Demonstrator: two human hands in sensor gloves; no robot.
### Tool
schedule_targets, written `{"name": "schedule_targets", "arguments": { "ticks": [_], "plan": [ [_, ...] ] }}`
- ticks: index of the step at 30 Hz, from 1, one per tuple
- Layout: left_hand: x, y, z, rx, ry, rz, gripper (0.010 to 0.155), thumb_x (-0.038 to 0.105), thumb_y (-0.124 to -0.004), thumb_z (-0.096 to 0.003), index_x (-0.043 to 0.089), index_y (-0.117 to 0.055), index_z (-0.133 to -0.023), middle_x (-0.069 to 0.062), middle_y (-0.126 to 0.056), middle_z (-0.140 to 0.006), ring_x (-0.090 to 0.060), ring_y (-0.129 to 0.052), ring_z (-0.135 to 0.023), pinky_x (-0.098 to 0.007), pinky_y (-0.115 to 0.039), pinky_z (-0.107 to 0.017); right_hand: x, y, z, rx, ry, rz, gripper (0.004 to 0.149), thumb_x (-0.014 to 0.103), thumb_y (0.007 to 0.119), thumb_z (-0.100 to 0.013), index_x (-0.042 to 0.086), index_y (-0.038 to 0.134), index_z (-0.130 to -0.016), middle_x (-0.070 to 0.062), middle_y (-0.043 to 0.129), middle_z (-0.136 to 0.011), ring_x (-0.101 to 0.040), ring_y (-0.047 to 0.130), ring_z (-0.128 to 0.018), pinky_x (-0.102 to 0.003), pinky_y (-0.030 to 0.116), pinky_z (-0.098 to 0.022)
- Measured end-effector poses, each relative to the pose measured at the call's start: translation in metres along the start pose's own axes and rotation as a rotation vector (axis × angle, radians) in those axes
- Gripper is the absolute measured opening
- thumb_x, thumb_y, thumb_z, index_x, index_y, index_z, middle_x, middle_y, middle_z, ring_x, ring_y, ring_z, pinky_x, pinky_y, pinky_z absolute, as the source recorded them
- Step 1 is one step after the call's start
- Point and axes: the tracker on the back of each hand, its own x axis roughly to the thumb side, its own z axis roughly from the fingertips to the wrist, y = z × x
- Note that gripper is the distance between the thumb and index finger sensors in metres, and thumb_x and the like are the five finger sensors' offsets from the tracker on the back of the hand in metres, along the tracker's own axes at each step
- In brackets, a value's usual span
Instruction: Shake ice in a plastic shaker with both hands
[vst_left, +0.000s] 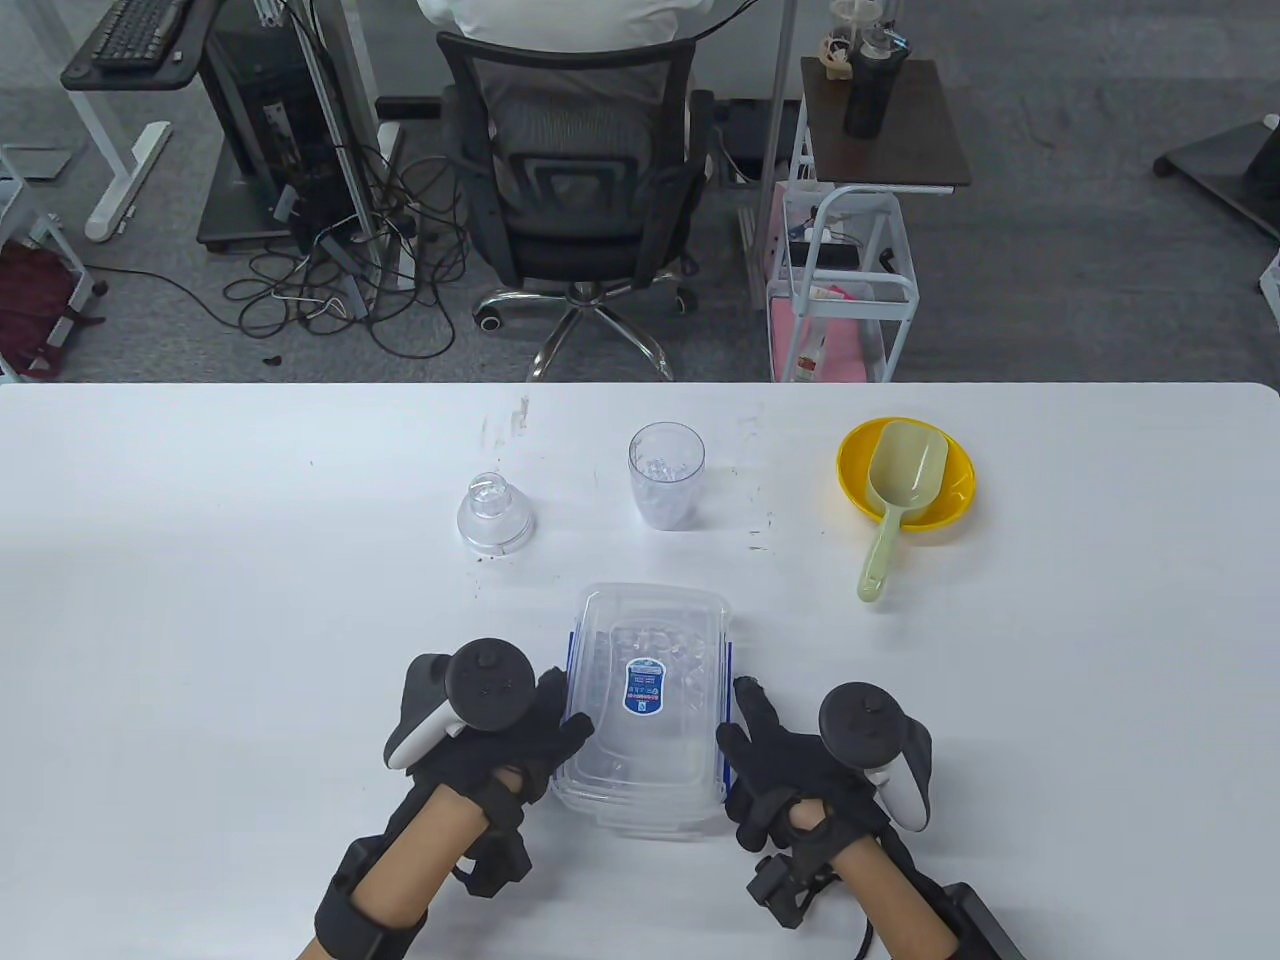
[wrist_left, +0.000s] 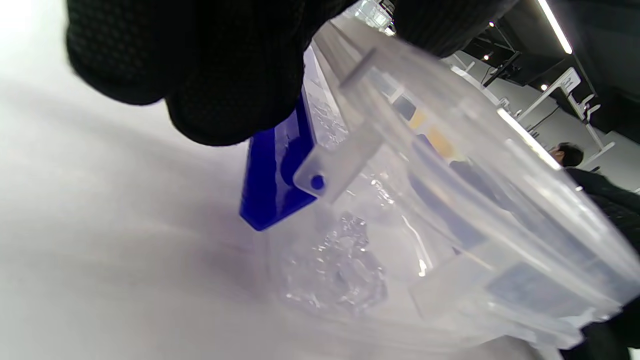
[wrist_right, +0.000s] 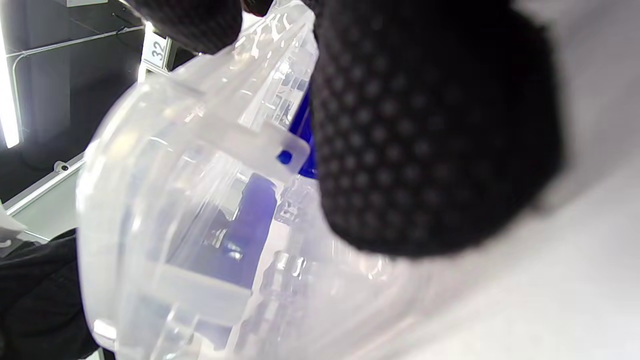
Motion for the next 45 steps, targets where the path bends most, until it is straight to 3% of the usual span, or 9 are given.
{"name": "schedule_targets", "arguments": {
  "ticks": [6, 11, 19, 21, 28, 32, 38, 40, 45],
  "plan": [
    [-0.007, -0.001, 0.001, -0.119, 0.024, 0.059, 0.075, 0.039, -0.071, -0.0531, -0.01, -0.048, -0.105, -0.036, -0.077, -0.088, -0.045, -0.094, -0.06, -0.049, -0.082, -0.04, -0.002, -0.001, 0.003, 0.034, 0.022, 0.015, 0.079, 0.043, 0.064, -0.052, -0.009, 0.036, -0.105, -0.027, 0.099, -0.041, -0.027, 0.101, -0.009, -0.03, 0.085, -0.001],
    [-0.018, -0.005, -0.004, -0.172, 0.034, 0.165, 0.078, 0.042, -0.067, -0.0554, -0.007, -0.034, -0.107, -0.039, -0.071, -0.09, -0.045, -0.095, -0.061, -0.047, -0.083, -0.039, -0.004, -0.001, 0.004, 0.028, 0.054, 0.02, 0.082, 0.045, 0.064, -0.052, -0.008, 0.032, -0.106, -0.037, 0.091, -0.061, -0.035, 0.1, -0.019, -0.036, 0.084, -0.009],
    [-0.045, -0.03, -0.012, -0.385, 0.005, 0.56, 0.091, 0.049, -0.064, -0.0573, -0.007, -0.01, -0.103, -0.04, -0.06, -0.092, -0.044, -0.089, -0.059, -0.04, -0.082, -0.039, -0.008, -0.002, 0.003, 0.018, 0.087, -0.095, 0.081, 0.041, 0.063, -0.052, -0.012, 0.027, -0.103, -0.04, 0.091, -0.066, -0.03, 0.101, -0.016, -0.032, 0.086, -0.006],
    [-0.046, -0.033, -0.012, -0.406, 0.003, 0.526, 0.095, 0.053, -0.063, -0.0569, -0.008, -0.006, -0.102, -0.037, -0.061, -0.091, -0.039, -0.087, -0.059, -0.039, -0.08, -0.04, -0.011, -0.003, 0.002, 0.036, 0.103, -0.127, 0.085, 0.041, 0.063, -0.052, -0.014, 0.02, -0.101, -0.04, 0.088, -0.065, -0.029, 0.101, -0.016, -0.032, 0.085, -0.006],
    [-0.045, -0.026, -0.007, -0.317, 0.068, 0.413, 0.105, 0.06, -0.067, -0.0521, -0.011, -0.007, -0.1, -0.031, -0.069, -0.079, -0.023, -0.088, -0.049, -0.032, -0.081, -0.033, -0.011, -0.008, 0.005, -0.025, 0.117, -0.071, 0.09, 0.044, 0.068, -0.05, -0.017, 0.024, -0.099, -0.029, 0.086, -0.052, -0.024, 0.098, -0.012, -0.028, 0.083, -0.003],
    [-0.036, -0.016, -0.003, -0.185, 0.091, 0.264, 0.105, 0.059, -0.072, -0.0484, -0.018, -0.022, -0.099, -0.026, -0.079, -0.066, -0.015, -0.091, -0.036, -0.03, -0.084, -0.026, -0.007, -0.008, 0.006, -0.058, 0.078, -0.039, 0.083, 0.041, 0.068, -0.05, -0.016, 0.037, -0.101, -0.024, 0.087, -0.048, -0.021, 0.097, -0.011, -0.026, 0.082, -0.002],
    [-0.015, -0.005, 0.006, -0.022, 0.06, 0.016, 0.093, 0.058, -0.075, -0.0466, -0.017, -0.046, -0.094, -0.017, -0.088, -0.055, -0.009, -0.093, -0.024, -0.026, -0.086, -0.016, 0.002, -0.008, 0.009, -0.109, 0.013, 0.012, 0.077, 0.035, 0.07, -0.05, -0.015, 0.041, -0.101, -0.023, 0.087, -0.047, -0.021, 0.096, -0.011, -0.026, 0.082, -0.003],
    [0.0, -0.006, 0.008, 0.024, -0.012, -0.056, 0.078, 0.051, -0.076, -0.0494, -0.011, -0.057, -0.094, -0.011, -0.092, -0.051, -0.006, -0.094, -0.019, -0.024, -0.087, -0.013, 0.006, -0.002, 0.007, -0.096, -0.081, -0.016, 0.071, 0.03, 0.069, -0.049, -0.017, 0.049, -0.098, -0.025, 0.089, -0.042, -0.02, 0.097, -0.008, -0.026, 0.082, 0.0],
    [0.011, -0.012, 0.013, 0.071, -0.002, -0.178, 0.078, 0.048, -0.068, -0.0536, -0.016, -0.051, -0.095, -0.016, -0.092, -0.053, -0.013, -0.097, -0.021, -0.029, -0.087, -0.015, 0.006, -0.002, 0.009, -0.101, -0.113, -0.057, 0.072, 0.032, 0.067, -0.051, -0.019, 0.046, -0.097, -0.031, 0.09, -0.044, -0.027, 0.098, -0.01, -0.03, 0.083, -0.002]
  ]
}}
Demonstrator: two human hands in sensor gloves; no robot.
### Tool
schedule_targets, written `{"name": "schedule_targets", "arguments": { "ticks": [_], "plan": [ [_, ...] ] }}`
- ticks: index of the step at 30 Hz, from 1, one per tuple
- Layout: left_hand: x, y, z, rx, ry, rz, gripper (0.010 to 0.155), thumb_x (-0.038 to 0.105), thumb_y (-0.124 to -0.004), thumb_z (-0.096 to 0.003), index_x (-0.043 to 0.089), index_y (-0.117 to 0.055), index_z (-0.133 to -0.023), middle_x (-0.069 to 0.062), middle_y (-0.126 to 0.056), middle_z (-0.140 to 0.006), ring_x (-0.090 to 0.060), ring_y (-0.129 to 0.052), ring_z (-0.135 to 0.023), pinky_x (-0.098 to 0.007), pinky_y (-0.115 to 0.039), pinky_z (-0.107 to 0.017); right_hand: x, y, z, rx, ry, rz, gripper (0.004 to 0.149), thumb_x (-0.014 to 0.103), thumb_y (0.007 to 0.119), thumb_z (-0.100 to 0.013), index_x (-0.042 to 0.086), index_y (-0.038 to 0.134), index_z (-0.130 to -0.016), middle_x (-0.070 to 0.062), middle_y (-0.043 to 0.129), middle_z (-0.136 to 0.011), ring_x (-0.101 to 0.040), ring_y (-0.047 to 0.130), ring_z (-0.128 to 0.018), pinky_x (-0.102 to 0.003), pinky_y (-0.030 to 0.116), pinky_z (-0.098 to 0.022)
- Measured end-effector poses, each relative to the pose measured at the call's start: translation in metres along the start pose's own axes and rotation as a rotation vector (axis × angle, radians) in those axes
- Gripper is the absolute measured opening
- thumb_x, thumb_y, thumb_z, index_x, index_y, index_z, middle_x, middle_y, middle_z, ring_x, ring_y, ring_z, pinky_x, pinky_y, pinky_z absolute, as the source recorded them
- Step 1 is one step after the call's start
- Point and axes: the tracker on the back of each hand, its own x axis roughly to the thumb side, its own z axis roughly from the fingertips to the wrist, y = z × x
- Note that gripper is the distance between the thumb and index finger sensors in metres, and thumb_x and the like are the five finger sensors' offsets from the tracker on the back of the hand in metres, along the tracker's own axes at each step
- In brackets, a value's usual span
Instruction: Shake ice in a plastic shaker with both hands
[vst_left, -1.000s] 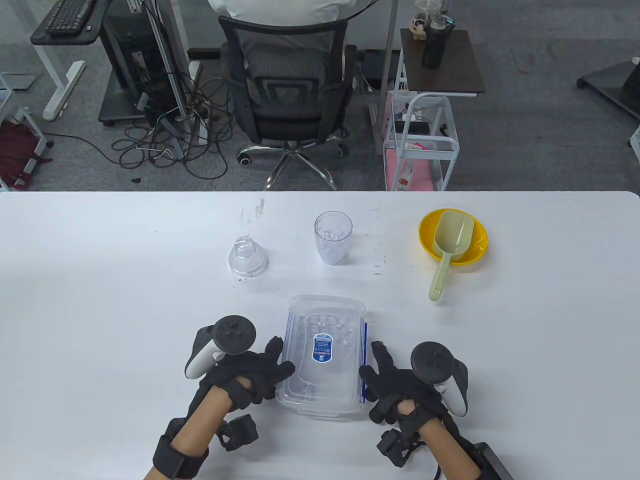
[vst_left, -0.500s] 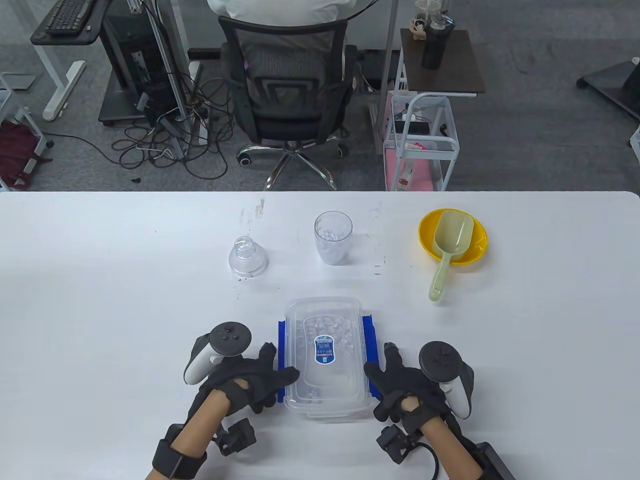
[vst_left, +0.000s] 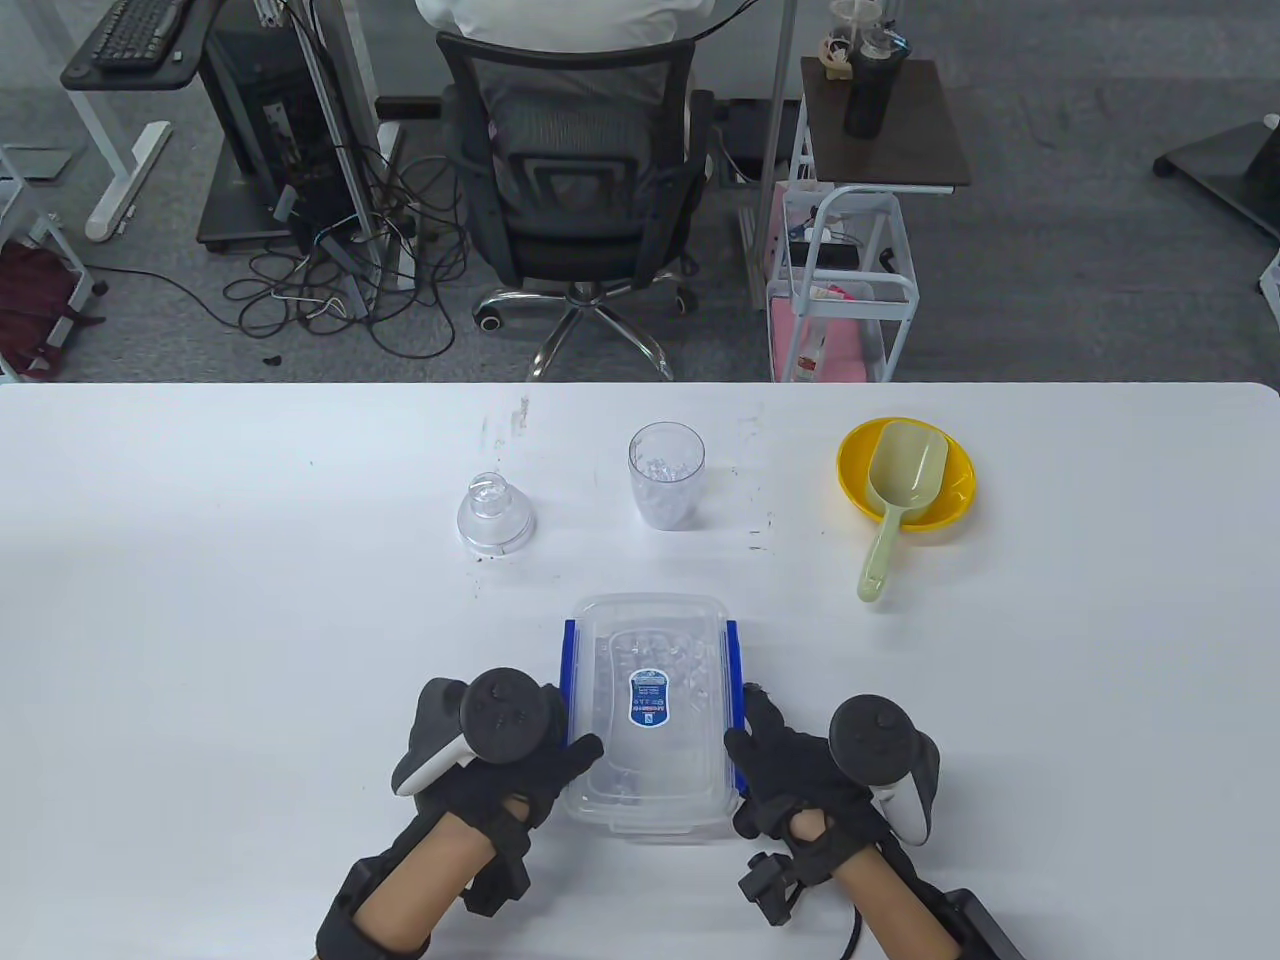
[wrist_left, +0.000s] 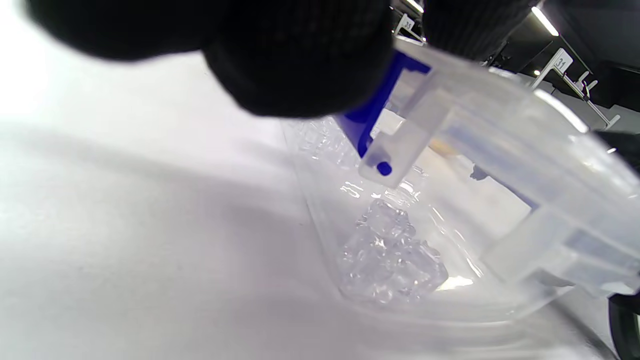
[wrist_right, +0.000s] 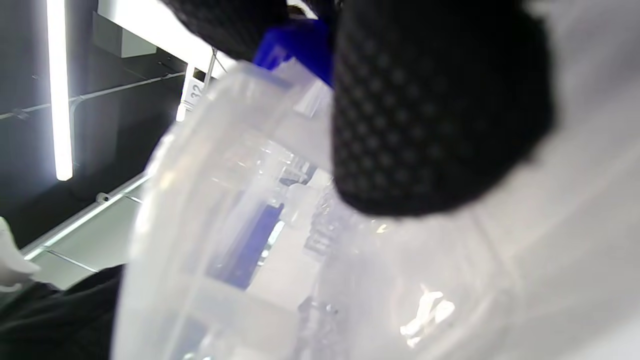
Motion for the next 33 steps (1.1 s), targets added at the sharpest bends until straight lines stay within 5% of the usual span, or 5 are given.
{"name": "schedule_targets", "arguments": {
  "ticks": [4, 8, 33],
  "plan": [
    [-0.002, -0.007, -0.003, -0.01, 0.002, 0.014, 0.088, 0.054, -0.066, -0.0537, -0.019, -0.041, -0.096, -0.03, -0.087, -0.067, -0.029, -0.101, -0.036, -0.04, -0.087, -0.026, 0.002, 0.004, 0.0, 0.065, -0.03, -0.005, 0.093, 0.05, 0.072, -0.048, -0.022, 0.038, -0.096, -0.035, 0.089, -0.047, -0.032, 0.099, -0.013, -0.035, 0.083, -0.004],
    [0.001, -0.009, -0.002, -0.049, 0.034, 0.023, 0.085, 0.049, -0.061, -0.0554, -0.02, -0.035, -0.096, -0.031, -0.088, -0.064, -0.028, -0.101, -0.032, -0.039, -0.087, -0.023, 0.005, 0.011, 0.001, 0.154, -0.025, 0.074, 0.105, 0.052, 0.079, -0.044, -0.022, 0.024, -0.095, -0.04, 0.086, -0.055, -0.038, 0.098, -0.018, -0.04, 0.083, -0.009],
    [0.021, -0.011, -0.002, 0.005, 0.03, -0.204, 0.074, 0.039, -0.055, -0.0555, -0.025, -0.043, -0.091, -0.022, -0.101, -0.038, -0.015, -0.104, -0.006, -0.029, -0.09, -0.005, 0.02, 0.019, -0.006, 0.211, -0.025, 0.251, 0.09, 0.04, 0.066, -0.049, -0.019, 0.014, -0.092, -0.036, 0.088, -0.047, -0.033, 0.098, -0.013, -0.036, 0.083, -0.005]
  ]
}}
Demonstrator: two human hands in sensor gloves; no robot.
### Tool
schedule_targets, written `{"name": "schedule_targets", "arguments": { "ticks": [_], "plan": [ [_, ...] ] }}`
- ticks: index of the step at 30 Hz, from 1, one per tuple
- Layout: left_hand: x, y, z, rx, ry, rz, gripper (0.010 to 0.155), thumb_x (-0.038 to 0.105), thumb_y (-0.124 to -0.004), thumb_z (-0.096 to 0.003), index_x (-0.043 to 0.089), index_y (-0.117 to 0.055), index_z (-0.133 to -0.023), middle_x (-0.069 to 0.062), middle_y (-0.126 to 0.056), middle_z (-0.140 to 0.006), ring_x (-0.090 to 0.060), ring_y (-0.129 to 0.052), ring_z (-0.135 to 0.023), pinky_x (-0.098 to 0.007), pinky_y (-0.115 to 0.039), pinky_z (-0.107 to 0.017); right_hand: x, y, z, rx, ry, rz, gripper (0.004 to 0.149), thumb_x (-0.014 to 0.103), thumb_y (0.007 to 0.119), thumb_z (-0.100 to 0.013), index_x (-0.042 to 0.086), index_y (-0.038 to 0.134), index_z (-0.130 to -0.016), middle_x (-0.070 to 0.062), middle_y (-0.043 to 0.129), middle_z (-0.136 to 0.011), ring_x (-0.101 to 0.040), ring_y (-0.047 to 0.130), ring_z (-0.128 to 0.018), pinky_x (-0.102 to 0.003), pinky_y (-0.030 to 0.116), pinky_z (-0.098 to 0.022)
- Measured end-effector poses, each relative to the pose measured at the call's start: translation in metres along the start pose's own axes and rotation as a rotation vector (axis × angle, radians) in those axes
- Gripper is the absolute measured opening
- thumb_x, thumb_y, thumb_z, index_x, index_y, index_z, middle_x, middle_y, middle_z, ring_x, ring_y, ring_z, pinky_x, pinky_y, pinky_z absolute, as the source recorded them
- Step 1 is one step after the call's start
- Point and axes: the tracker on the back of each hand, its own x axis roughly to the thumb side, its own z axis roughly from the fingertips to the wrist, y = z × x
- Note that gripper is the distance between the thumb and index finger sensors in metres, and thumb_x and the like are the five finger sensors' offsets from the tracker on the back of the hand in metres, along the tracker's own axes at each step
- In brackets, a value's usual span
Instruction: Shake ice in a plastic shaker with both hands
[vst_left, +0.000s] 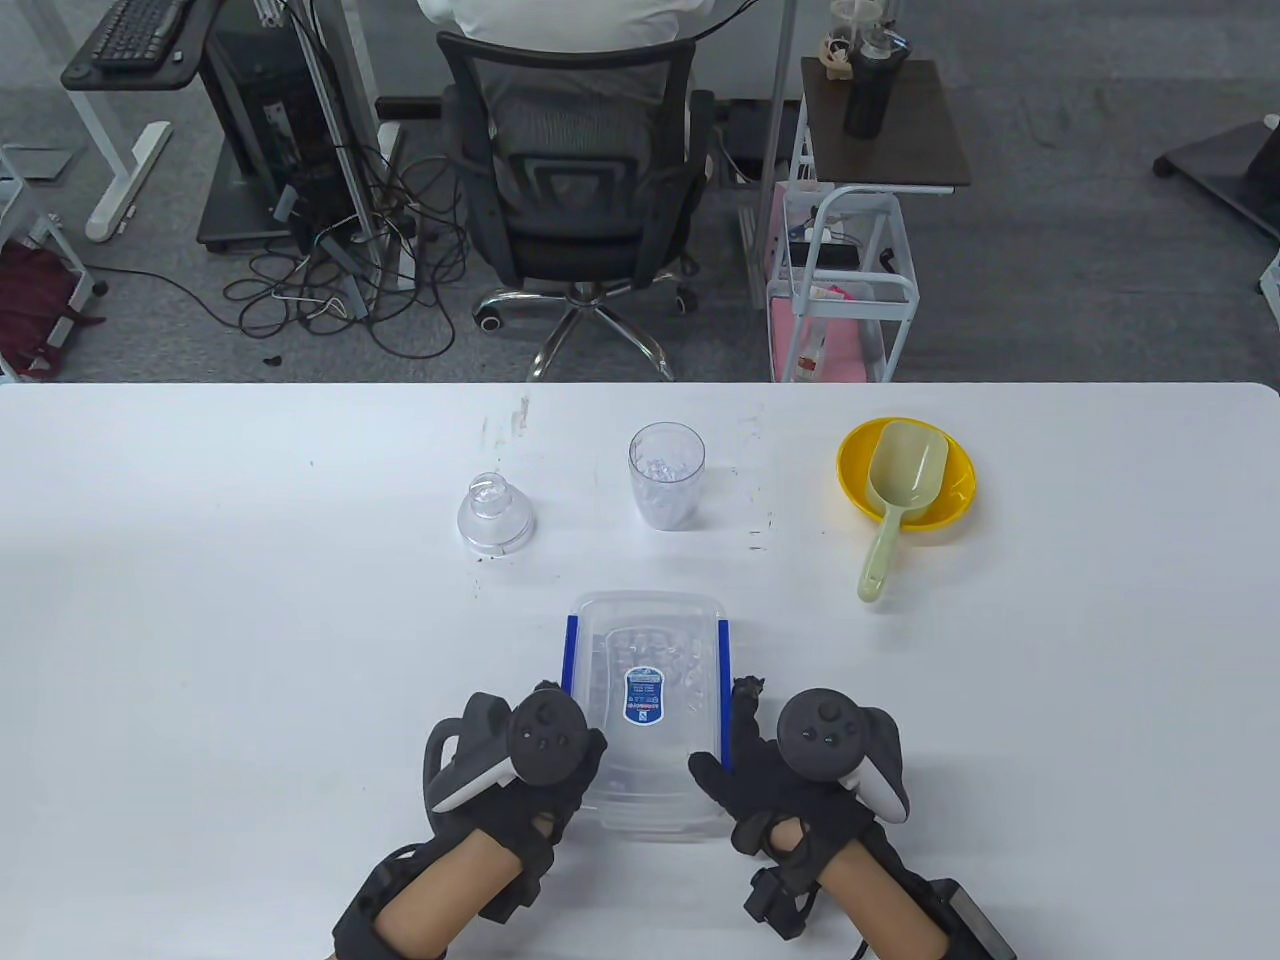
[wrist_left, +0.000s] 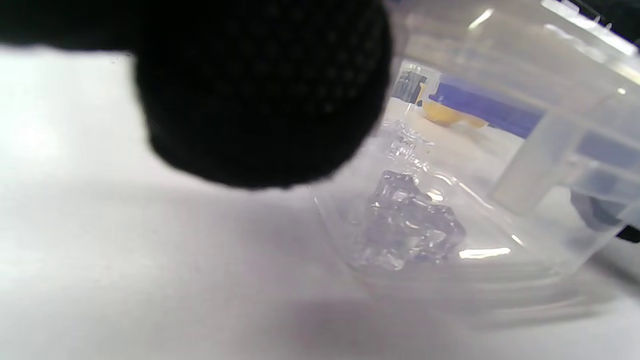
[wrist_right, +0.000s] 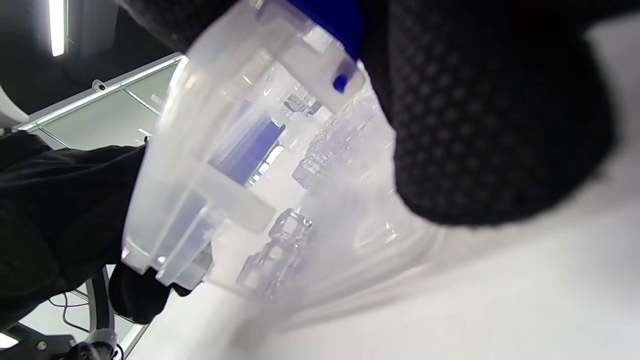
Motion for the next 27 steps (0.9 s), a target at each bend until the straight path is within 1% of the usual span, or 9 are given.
{"name": "schedule_targets", "arguments": {
  "ticks": [2, 8, 18, 20, 27],
  "plan": [
    [-0.0003, -0.0012, -0.0001, -0.004, 0.001, 0.026, 0.074, 0.039, -0.055, -0.0556, -0.025, -0.042, -0.091, -0.023, -0.1, -0.039, -0.016, -0.103, -0.007, -0.03, -0.09, -0.005, -0.0004, 0.0002, 0.0004, -0.002, -0.002, -0.005, 0.09, 0.041, 0.065, -0.05, -0.019, 0.014, -0.092, -0.036, 0.088, -0.047, -0.033, 0.098, -0.014, -0.035, 0.083, -0.005],
    [0.0037, -0.0029, 0.0034, 0.018, 0.039, -0.008, 0.075, 0.039, -0.054, -0.0556, -0.025, -0.042, -0.091, -0.024, -0.099, -0.04, -0.018, -0.103, -0.008, -0.031, -0.089, -0.006, -0.0024, -0.0001, 0.0001, 0.0, 0.001, -0.037, 0.089, 0.041, 0.065, -0.05, -0.017, 0.014, -0.094, -0.035, 0.088, -0.048, -0.033, 0.098, -0.015, -0.035, 0.083, -0.006],
    [-0.0006, -0.0036, 0.0035, 0.012, 0.025, 0.03, 0.075, 0.041, -0.054, -0.0559, -0.024, -0.041, -0.092, -0.022, -0.099, -0.038, -0.017, -0.102, -0.006, -0.03, -0.089, -0.005, -0.0038, -0.0006, 0.0015, -0.016, 0.001, -0.031, 0.088, 0.042, 0.064, -0.05, -0.016, 0.016, -0.096, -0.034, 0.089, -0.046, -0.032, 0.098, -0.014, -0.034, 0.083, -0.005],
    [-0.0012, -0.0042, 0.0043, 0.032, 0.018, 0.018, 0.075, 0.041, -0.054, -0.0558, -0.024, -0.042, -0.092, -0.02, -0.1, -0.036, -0.015, -0.101, -0.004, -0.029, -0.089, -0.004, -0.0045, -0.0009, 0.002, -0.019, 0.001, -0.035, 0.089, 0.043, 0.065, -0.05, -0.016, 0.017, -0.096, -0.034, 0.089, -0.046, -0.032, 0.098, -0.014, -0.035, 0.083, -0.005],
    [0.0008, -0.0044, 0.0062, 0.041, 0.044, -0.023, 0.075, 0.042, -0.053, -0.0561, -0.022, -0.042, -0.093, -0.017, -0.101, -0.032, -0.011, -0.1, 0.0, -0.026, -0.088, -0.001, -0.0038, -0.0063, 0.0024, -0.022, 0.013, -0.023, 0.09, 0.044, 0.069, -0.049, -0.015, 0.021, -0.098, -0.039, 0.087, -0.049, -0.038, 0.098, -0.018, -0.04, 0.083, -0.008]
  ]
}}
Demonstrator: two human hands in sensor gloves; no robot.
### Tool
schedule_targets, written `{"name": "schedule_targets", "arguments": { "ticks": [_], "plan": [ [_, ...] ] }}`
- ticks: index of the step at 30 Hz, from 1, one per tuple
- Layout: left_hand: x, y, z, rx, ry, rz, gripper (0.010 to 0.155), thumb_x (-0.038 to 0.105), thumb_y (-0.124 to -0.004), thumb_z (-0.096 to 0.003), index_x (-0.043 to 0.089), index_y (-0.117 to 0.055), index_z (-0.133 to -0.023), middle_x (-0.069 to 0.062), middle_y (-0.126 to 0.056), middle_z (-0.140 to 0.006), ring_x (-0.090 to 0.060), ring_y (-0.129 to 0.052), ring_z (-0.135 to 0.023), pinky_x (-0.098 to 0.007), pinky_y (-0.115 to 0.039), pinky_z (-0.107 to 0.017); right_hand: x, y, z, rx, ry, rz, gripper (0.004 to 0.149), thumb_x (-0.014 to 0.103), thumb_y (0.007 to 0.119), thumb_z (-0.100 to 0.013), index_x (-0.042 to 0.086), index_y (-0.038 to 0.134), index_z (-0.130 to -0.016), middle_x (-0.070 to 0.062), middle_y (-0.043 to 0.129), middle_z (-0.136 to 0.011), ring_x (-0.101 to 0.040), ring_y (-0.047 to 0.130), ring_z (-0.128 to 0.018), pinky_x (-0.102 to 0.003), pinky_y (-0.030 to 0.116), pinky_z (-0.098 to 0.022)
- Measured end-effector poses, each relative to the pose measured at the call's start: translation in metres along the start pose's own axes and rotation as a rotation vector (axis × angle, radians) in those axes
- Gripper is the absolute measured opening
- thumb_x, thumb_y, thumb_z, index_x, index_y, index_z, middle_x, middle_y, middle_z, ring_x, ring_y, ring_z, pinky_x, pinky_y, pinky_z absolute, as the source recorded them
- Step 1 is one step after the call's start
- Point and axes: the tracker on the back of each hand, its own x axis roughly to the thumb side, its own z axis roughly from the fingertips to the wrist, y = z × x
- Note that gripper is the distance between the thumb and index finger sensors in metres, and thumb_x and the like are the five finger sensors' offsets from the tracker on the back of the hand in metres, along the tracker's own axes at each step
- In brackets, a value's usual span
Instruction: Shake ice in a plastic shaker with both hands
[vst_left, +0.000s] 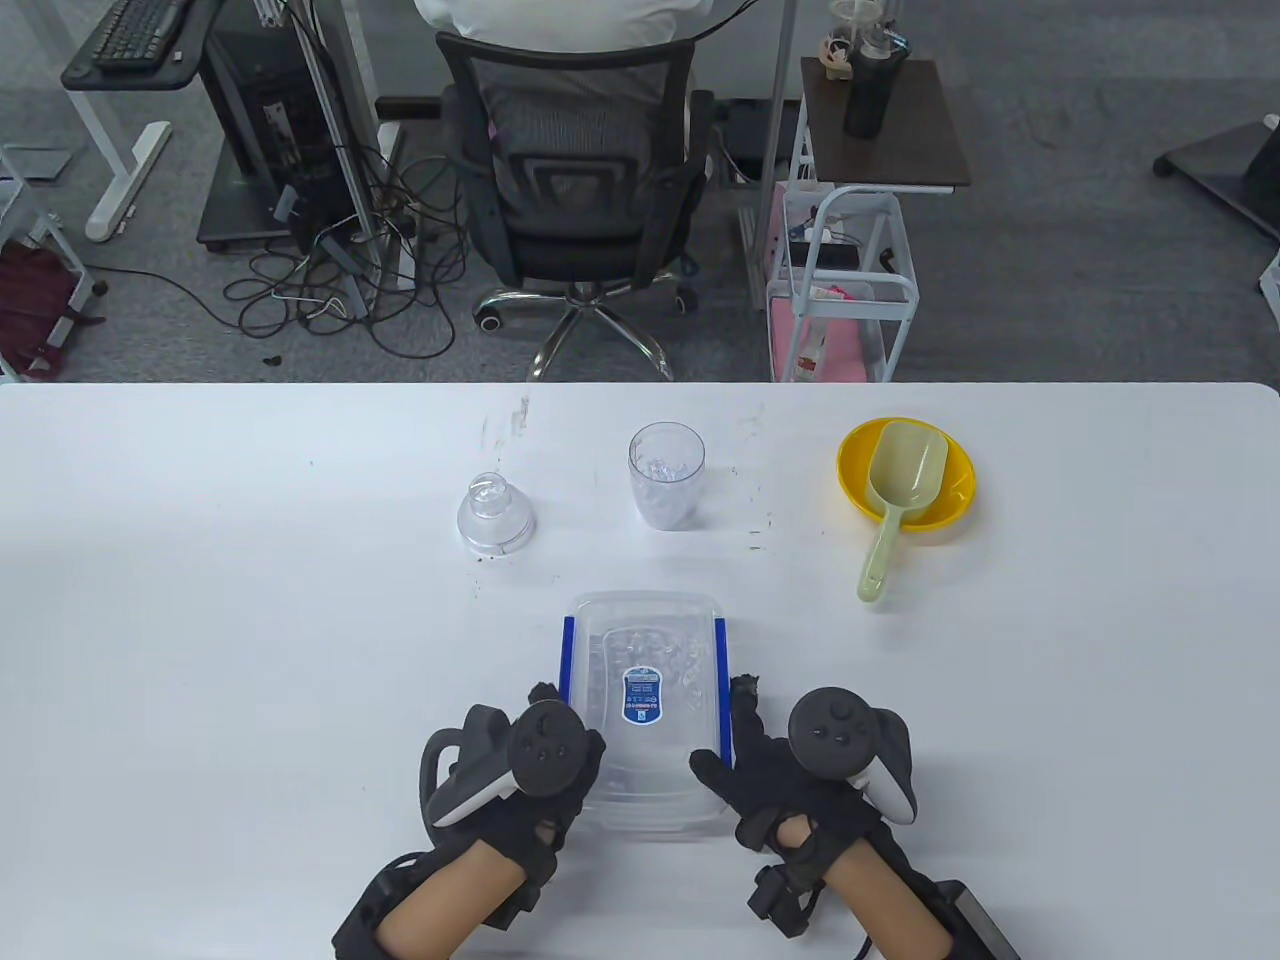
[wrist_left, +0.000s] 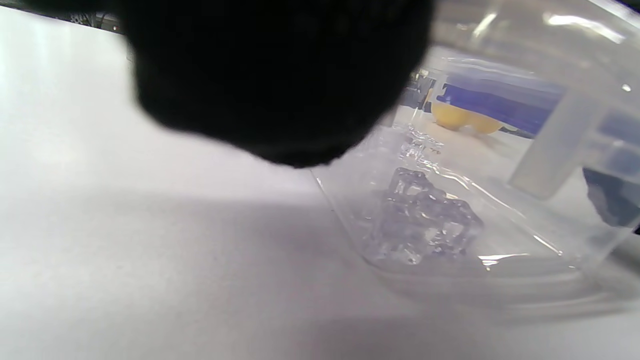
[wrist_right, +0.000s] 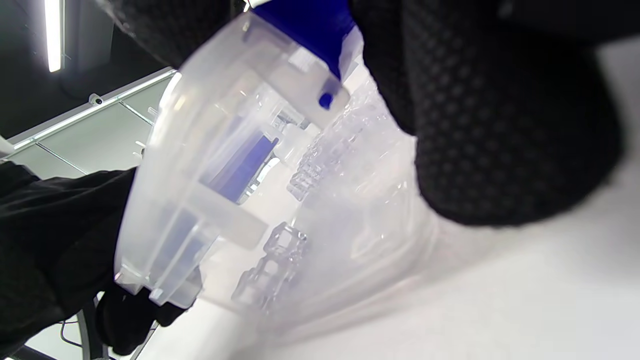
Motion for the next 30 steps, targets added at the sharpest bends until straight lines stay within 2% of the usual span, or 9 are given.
{"name": "schedule_targets", "arguments": {
  "ticks": [2, 6, 10, 15, 18, 22, 26, 30],
  "plan": [
    [0.0, 0.0, 0.0, 0.011, -0.001, -0.007, 0.074, 0.042, -0.052, -0.0561, -0.022, -0.043, -0.093, -0.016, -0.101, -0.032, -0.011, -0.099, 0.0, -0.025, -0.088, 0.0, 0.004, -0.004, 0.0, 0.003, -0.003, 0.011, 0.089, 0.042, 0.07, -0.05, -0.013, 0.02, -0.099, -0.04, 0.085, -0.052, -0.041, 0.097, -0.021, -0.043, 0.082, -0.011],
    [0.0, -0.001, 0.001, 0.008, 0.0, -0.001, 0.074, 0.042, -0.052, -0.0561, -0.022, -0.043, -0.093, -0.016, -0.101, -0.032, -0.01, -0.099, 0.001, -0.025, -0.088, 0.0, 0.022, -0.024, 0.001, -0.098, -0.046, 0.135, 0.089, 0.042, 0.071, -0.049, -0.011, 0.021, -0.101, -0.039, 0.086, -0.055, -0.041, 0.097, -0.024, -0.043, 0.083, -0.013],
    [0.001, -0.001, 0.001, 0.013, 0.006, -0.009, 0.074, 0.042, -0.052, -0.0562, -0.022, -0.043, -0.093, -0.015, -0.101, -0.031, -0.01, -0.099, 0.001, -0.025, -0.088, 0.0, 0.044, -0.045, -0.001, -0.198, -0.078, 0.183, 0.088, 0.041, 0.072, -0.05, -0.009, 0.024, -0.103, -0.04, 0.085, -0.059, -0.043, 0.096, -0.028, -0.045, 0.082, -0.016],
    [0.001, -0.001, 0.002, 0.012, 0.016, -0.013, 0.074, 0.042, -0.051, -0.0563, -0.021, -0.042, -0.093, -0.013, -0.102, -0.028, -0.008, -0.098, 0.004, -0.023, -0.087, 0.003, 0.084, -0.072, -0.019, -0.307, -0.107, 0.205, 0.086, 0.04, 0.074, -0.05, -0.007, 0.029, -0.106, -0.042, 0.082, -0.066, -0.048, 0.094, -0.035, -0.049, 0.081, -0.022],
    [0.001, -0.001, 0.001, 0.004, 0.017, -0.013, 0.074, 0.042, -0.051, -0.0562, -0.022, -0.042, -0.093, -0.013, -0.102, -0.028, -0.007, -0.097, 0.004, -0.023, -0.087, 0.003, 0.112, -0.087, -0.037, -0.31, -0.077, 0.267, 0.083, 0.04, 0.075, -0.05, -0.007, 0.039, -0.107, -0.043, 0.08, -0.071, -0.05, 0.093, -0.041, -0.05, 0.082, -0.024],
    [0.001, -0.001, 0.002, 0.007, 0.019, -0.017, 0.074, 0.042, -0.051, -0.0562, -0.022, -0.042, -0.093, -0.013, -0.102, -0.028, -0.008, -0.097, 0.004, -0.024, -0.087, 0.003, 0.148, -0.107, -0.068, -0.373, -0.075, 0.37, 0.083, 0.04, 0.076, -0.05, -0.004, 0.039, -0.109, -0.042, 0.076, -0.081, -0.053, 0.09, -0.053, -0.051, 0.081, -0.028],
    [0.002, -0.001, 0.001, 0.009, 0.018, -0.022, 0.074, 0.042, -0.051, -0.0562, -0.022, -0.043, -0.093, -0.013, -0.101, -0.028, -0.008, -0.097, 0.004, -0.024, -0.087, 0.003, 0.159, -0.116, -0.102, -0.402, -0.031, 0.435, 0.081, 0.04, 0.077, -0.049, 0.005, 0.041, -0.113, -0.041, 0.065, -0.095, -0.057, 0.08, -0.068, -0.055, 0.078, -0.035],
    [0.004, -0.002, 0.002, 0.016, 0.026, -0.043, 0.074, 0.042, -0.051, -0.0562, -0.022, -0.043, -0.093, -0.014, -0.102, -0.028, -0.009, -0.097, 0.004, -0.024, -0.087, 0.003, 0.145, -0.117, -0.146, -0.406, 0.074, 0.479, 0.081, 0.041, 0.078, -0.049, 0.015, 0.039, -0.115, -0.039, 0.048, -0.108, -0.061, 0.064, -0.083, -0.06, 0.072, -0.046]
  ]
}}
